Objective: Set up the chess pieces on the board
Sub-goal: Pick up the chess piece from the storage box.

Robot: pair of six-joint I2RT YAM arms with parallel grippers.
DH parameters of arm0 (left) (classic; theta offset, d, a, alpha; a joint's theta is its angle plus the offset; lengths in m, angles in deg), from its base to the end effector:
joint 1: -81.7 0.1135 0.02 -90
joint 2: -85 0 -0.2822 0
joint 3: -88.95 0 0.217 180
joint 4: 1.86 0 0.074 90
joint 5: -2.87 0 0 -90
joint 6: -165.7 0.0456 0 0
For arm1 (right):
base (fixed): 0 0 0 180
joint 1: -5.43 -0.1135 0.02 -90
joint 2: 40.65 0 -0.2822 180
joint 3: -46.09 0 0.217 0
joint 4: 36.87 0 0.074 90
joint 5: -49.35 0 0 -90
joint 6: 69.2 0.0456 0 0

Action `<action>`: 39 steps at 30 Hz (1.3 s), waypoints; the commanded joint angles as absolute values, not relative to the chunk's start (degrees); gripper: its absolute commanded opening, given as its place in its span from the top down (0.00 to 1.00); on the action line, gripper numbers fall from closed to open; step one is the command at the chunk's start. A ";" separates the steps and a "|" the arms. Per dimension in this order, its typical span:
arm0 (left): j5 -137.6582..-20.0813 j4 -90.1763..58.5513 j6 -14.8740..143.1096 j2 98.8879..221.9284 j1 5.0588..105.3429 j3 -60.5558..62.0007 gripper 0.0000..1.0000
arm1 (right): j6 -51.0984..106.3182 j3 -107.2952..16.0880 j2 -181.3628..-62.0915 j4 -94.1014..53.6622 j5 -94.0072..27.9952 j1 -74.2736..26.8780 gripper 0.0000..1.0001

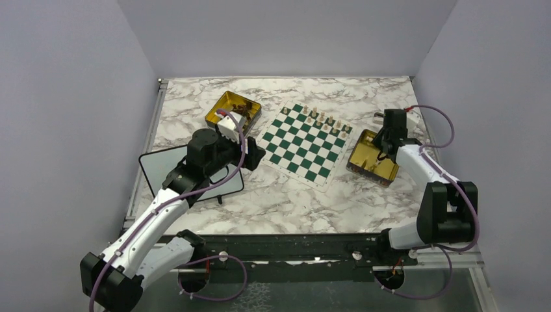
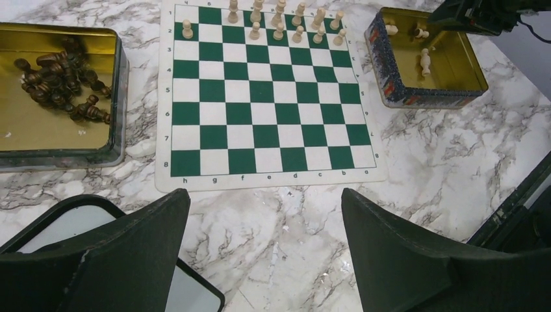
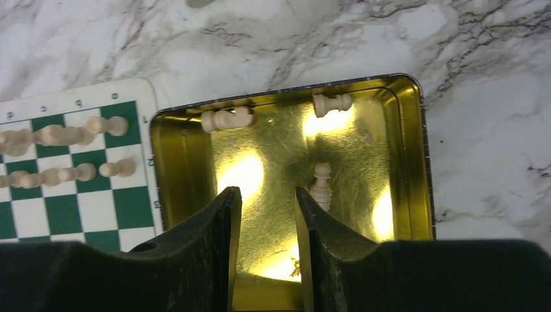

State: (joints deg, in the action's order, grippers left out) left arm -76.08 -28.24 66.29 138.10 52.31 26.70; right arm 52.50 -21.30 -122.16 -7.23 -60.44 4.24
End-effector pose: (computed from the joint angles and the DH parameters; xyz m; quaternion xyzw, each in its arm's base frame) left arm 0.1510 -0.0951 0.3385 0.1953 0.7793 -0.2692 0.5312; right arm 0.2735 -0.0098 0.2588 0.3035 0.8563 -0.0421 0.4157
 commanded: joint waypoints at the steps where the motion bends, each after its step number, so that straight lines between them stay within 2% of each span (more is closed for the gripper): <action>1: -77.88 -24.40 67.85 134.77 52.17 29.01 0.14 | 54.04 -19.56 -124.50 -7.09 -65.21 5.82 0.60; 13: -78.20 -24.66 68.23 134.58 52.17 29.73 0.16 | 54.63 -19.98 -131.38 -9.80 -63.80 9.33 0.63; 28: -77.94 -24.76 68.22 134.48 52.17 29.74 0.17 | 55.35 -19.72 -133.75 -10.75 -62.43 9.90 0.64; 39: -78.08 -24.80 68.14 134.40 52.17 29.70 0.19 | 54.65 -19.53 -134.35 -11.47 -61.21 9.85 0.74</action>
